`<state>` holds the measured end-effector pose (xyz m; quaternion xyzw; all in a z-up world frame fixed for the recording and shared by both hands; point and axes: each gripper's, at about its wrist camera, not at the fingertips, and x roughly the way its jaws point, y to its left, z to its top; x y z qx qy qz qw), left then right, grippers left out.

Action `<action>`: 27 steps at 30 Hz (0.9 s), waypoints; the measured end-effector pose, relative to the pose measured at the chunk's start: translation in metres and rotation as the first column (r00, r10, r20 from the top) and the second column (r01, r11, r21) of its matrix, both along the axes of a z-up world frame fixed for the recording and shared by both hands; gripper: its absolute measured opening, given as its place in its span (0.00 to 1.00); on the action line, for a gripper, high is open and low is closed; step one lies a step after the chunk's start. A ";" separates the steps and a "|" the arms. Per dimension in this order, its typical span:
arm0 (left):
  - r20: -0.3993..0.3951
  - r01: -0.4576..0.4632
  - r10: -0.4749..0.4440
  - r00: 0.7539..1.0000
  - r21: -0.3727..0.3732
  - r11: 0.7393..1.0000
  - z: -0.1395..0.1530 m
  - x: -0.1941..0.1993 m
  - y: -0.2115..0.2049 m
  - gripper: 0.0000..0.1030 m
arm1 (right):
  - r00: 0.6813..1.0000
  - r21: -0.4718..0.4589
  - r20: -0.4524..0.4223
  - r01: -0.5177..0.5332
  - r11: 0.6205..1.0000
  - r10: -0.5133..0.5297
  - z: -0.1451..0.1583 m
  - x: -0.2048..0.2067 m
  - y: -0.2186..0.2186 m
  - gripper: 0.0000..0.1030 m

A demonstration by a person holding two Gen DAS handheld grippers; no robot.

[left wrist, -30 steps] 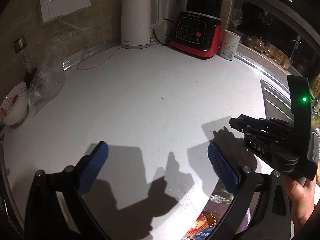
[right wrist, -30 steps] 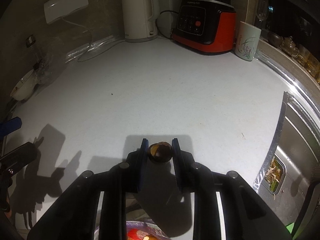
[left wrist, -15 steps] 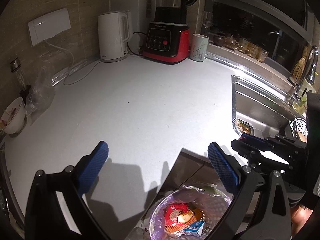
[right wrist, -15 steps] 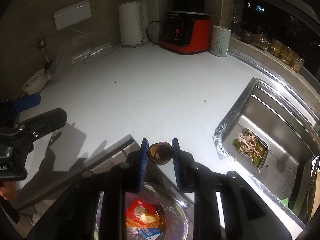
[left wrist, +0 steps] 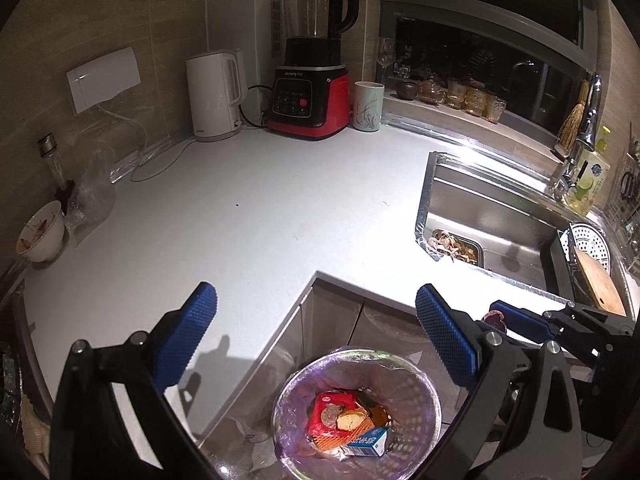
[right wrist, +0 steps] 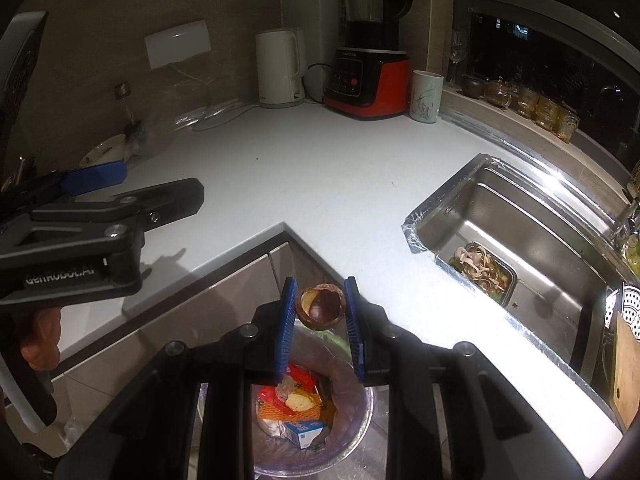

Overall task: Collect trash
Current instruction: 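Carry the nut shell over the bin and open the right gripper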

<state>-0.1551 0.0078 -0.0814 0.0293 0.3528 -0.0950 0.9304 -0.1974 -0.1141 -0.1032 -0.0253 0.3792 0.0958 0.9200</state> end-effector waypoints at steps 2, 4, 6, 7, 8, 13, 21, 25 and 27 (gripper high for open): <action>0.000 -0.001 0.001 1.000 -0.003 1.000 0.001 -0.007 -0.001 0.93 | 1.000 -0.002 0.000 -0.007 1.000 0.007 0.000 -0.009 0.001 0.24; 0.001 -0.003 0.003 1.000 -0.004 1.000 0.002 -0.011 -0.002 0.93 | 1.000 -0.002 0.003 -0.012 1.000 0.012 0.001 -0.016 0.002 0.24; 0.006 -0.004 0.004 1.000 0.002 1.000 0.003 -0.015 -0.003 0.93 | 1.000 -0.003 0.007 -0.015 1.000 0.015 0.002 -0.021 0.001 0.24; 0.008 -0.004 0.004 1.000 0.004 1.000 0.003 -0.017 -0.004 0.93 | 1.000 -0.004 0.009 -0.017 1.000 0.017 0.003 -0.023 0.002 0.24; 0.009 -0.004 0.004 1.000 0.007 1.000 0.003 -0.019 -0.004 0.93 | 1.000 -0.005 0.010 -0.018 1.000 0.018 0.003 -0.025 0.002 0.24; 0.011 -0.012 0.012 1.000 0.017 1.000 0.002 -0.021 -0.002 0.93 | 1.000 -0.009 -0.004 -0.025 1.000 0.025 -0.003 -0.028 0.005 0.24; -0.002 -0.029 0.029 1.000 0.040 0.999 -0.004 -0.016 0.003 0.93 | 0.982 -0.004 -0.182 -0.042 0.999 0.041 -0.081 -0.024 0.016 0.24; -0.009 -0.032 0.033 0.999 0.049 0.998 -0.007 -0.014 0.007 0.93 | 0.958 0.001 -0.285 -0.049 0.999 0.047 -0.129 -0.022 0.022 0.24; -0.011 -0.037 0.037 0.999 0.050 0.998 -0.008 -0.012 0.009 0.93 | 0.946 0.011 -0.321 -0.048 0.999 0.049 -0.146 -0.021 0.024 0.24</action>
